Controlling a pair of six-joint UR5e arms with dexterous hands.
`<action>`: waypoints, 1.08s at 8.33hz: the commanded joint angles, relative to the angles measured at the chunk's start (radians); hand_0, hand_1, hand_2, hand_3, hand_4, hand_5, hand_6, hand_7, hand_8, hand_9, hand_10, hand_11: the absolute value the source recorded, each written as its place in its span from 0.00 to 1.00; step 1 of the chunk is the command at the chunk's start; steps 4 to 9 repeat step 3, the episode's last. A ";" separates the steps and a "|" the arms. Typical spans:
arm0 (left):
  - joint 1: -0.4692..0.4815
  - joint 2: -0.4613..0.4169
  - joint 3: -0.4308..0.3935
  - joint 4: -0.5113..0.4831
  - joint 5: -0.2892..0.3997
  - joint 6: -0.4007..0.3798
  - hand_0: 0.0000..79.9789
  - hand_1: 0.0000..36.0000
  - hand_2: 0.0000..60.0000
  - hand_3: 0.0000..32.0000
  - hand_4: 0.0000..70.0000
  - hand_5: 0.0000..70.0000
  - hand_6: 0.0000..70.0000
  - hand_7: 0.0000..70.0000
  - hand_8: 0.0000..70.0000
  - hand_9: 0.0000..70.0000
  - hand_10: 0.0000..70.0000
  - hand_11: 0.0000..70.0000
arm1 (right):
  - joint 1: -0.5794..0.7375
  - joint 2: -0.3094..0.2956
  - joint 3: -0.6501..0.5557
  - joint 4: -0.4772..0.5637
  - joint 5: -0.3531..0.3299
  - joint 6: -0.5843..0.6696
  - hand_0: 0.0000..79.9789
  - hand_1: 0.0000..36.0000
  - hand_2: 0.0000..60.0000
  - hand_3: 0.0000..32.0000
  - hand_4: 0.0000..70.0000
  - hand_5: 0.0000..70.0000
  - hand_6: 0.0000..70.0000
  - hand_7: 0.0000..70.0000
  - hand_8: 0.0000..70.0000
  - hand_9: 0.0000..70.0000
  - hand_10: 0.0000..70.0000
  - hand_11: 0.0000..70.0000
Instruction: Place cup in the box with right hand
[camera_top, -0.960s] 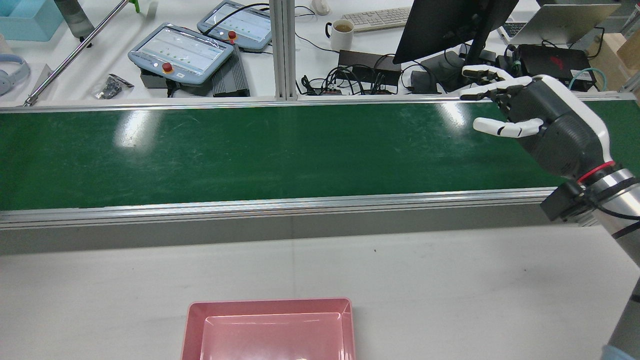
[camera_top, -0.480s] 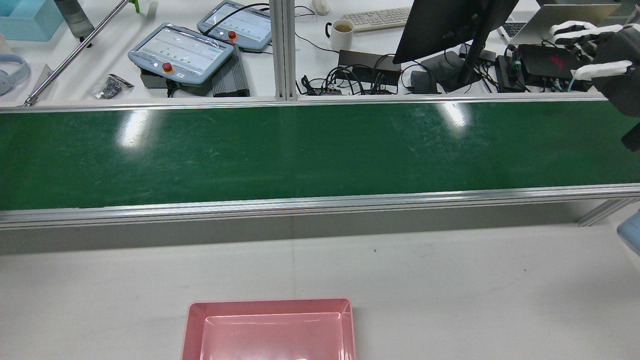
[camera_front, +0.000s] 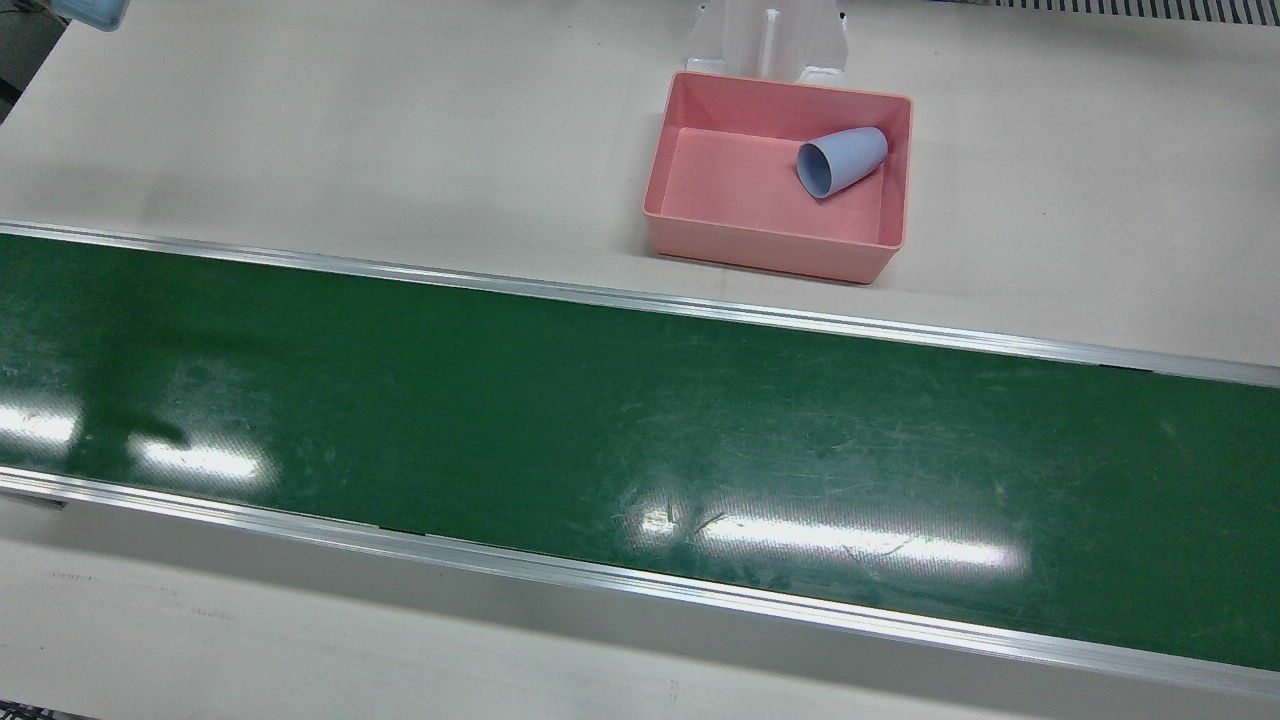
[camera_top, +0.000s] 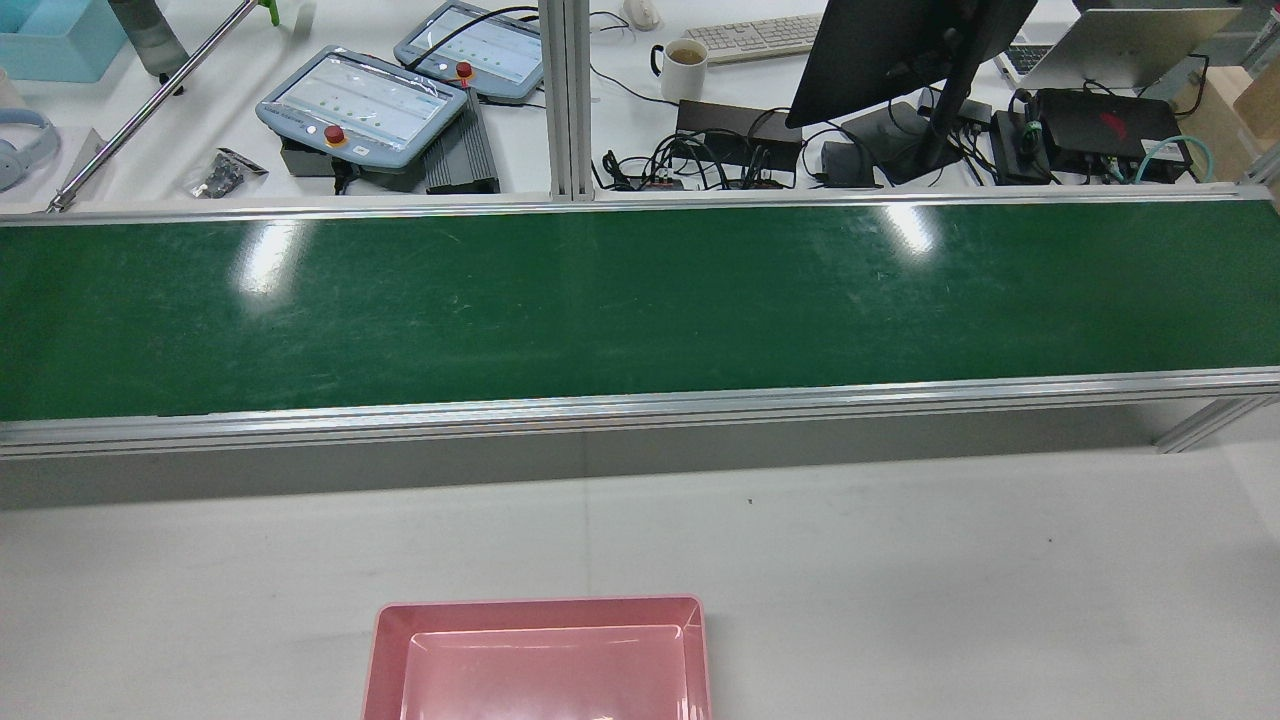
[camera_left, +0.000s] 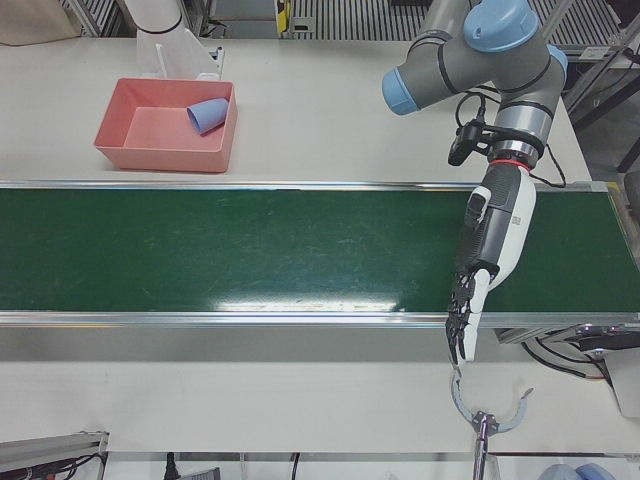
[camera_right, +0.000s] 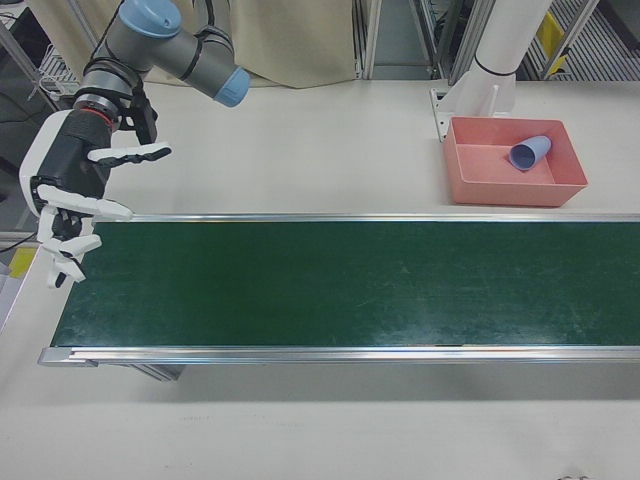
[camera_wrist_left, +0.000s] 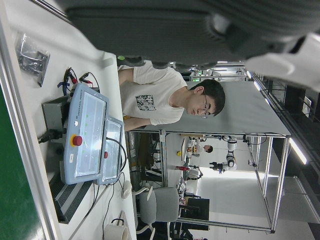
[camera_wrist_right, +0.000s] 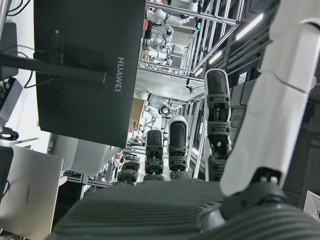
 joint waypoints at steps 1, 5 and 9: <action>0.000 0.000 0.002 -0.001 0.000 0.000 0.00 0.00 0.00 0.00 0.00 0.00 0.00 0.00 0.00 0.00 0.00 0.00 | 0.108 -0.027 -0.056 0.052 -0.015 0.007 0.67 0.26 0.00 0.00 1.00 0.05 0.22 0.99 0.18 0.41 0.09 0.14; 0.000 0.000 0.002 -0.001 0.000 0.000 0.00 0.00 0.00 0.00 0.00 0.00 0.00 0.00 0.00 0.00 0.00 0.00 | 0.167 -0.035 -0.040 0.052 -0.043 0.017 0.59 0.29 0.33 0.00 1.00 0.03 0.28 1.00 0.23 0.52 0.13 0.18; 0.000 0.000 0.002 -0.001 0.000 0.000 0.00 0.00 0.00 0.00 0.00 0.00 0.00 0.00 0.00 0.00 0.00 0.00 | 0.167 -0.035 -0.040 0.052 -0.043 0.017 0.59 0.29 0.33 0.00 1.00 0.03 0.28 1.00 0.23 0.52 0.13 0.18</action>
